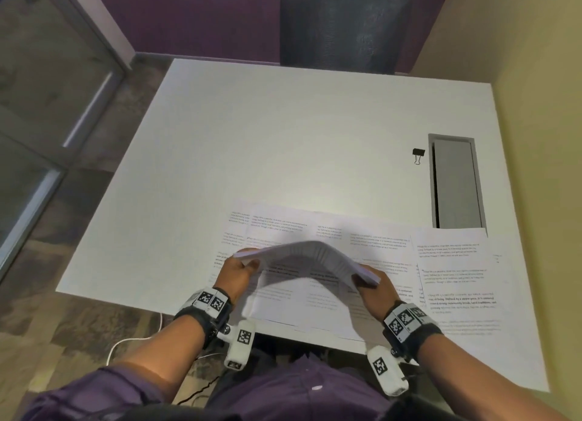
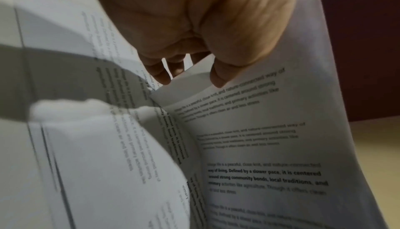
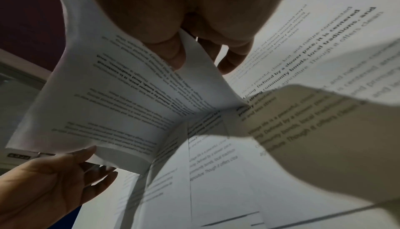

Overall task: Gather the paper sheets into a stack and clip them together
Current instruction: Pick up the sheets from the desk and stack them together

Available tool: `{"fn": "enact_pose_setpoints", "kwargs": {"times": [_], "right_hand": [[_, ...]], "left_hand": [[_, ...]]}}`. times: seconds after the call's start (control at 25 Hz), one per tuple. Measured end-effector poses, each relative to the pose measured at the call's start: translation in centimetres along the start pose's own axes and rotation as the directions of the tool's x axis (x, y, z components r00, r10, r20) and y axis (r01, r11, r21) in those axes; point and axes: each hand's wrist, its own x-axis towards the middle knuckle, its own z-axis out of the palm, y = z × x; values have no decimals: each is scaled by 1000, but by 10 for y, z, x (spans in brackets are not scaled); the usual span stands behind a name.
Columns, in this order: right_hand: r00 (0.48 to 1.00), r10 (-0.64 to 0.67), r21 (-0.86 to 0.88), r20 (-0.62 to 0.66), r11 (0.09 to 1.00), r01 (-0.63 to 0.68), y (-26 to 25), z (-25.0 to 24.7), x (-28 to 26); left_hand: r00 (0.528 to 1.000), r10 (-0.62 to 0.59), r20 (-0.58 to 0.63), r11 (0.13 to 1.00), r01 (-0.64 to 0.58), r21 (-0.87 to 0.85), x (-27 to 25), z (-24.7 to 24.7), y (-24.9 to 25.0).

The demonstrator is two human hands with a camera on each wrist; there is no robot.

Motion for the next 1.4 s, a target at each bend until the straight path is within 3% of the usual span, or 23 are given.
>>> {"fn": "enact_pose_setpoints", "kwargs": {"times": [0.16, 0.32, 0.4, 0.48, 0.52, 0.6, 0.68, 0.8, 0.84, 0.96, 1.04, 1.12, 1.24, 1.4], "right_hand": [[997, -72, -25, -36, 997, 72, -10, -8, 1], [955, -150, 46, -255, 985, 166, -28, -17, 5], [895, -321, -187, -310, 944, 273, -42, -22, 3], [879, -458, -457, -130, 815, 357, -61, -21, 0], [882, -471, -509, 0, 759, 406, -70, -17, 0], [865, -465, -499, 190, 713, 493, -80, -10, 2], [851, -485, -460, 201, 721, 519, -82, -3, 3], [874, -485, -313, 29, 826, 469, -80, -3, 1], [896, -443, -267, -38, 868, 418, -75, -6, 4], [962, -182, -69, -203, 983, 172, -54, -17, 12], [967, -5, 108, -255, 994, 33, -42, -22, 10], [960, 110, 229, -259, 972, -50, -34, -25, 4], [933, 273, 435, -234, 888, -151, -24, -23, 0], [927, 297, 448, -228, 877, -171, -6, -15, 4]], "left_hand": [[981, 184, -60, 983, -183, 22, -4, -13, 20], [919, 395, -6, 910, -390, 143, -2, -42, 46], [853, 521, 46, 817, -513, 264, -3, -52, 53], [798, 598, 72, 732, -581, 354, -6, -56, 66], [774, 626, 96, 695, -610, 381, -5, -57, 72], [735, 658, 167, 635, -660, 402, -6, -55, 82], [728, 667, 157, 636, -667, 388, -2, -53, 89], [756, 655, 1, 690, -598, 406, 5, -44, 88], [788, 612, -62, 742, -545, 392, 10, -39, 83], [938, 317, -136, 913, -264, 310, 24, -27, 57], [990, 105, -89, 945, -72, 319, 34, -19, 30], [998, -37, -54, 938, 54, 344, 47, -13, 4], [990, -122, -64, 916, 137, 376, 61, -5, -19], [978, -164, -126, 834, 205, 512, 61, 6, -29]]}}
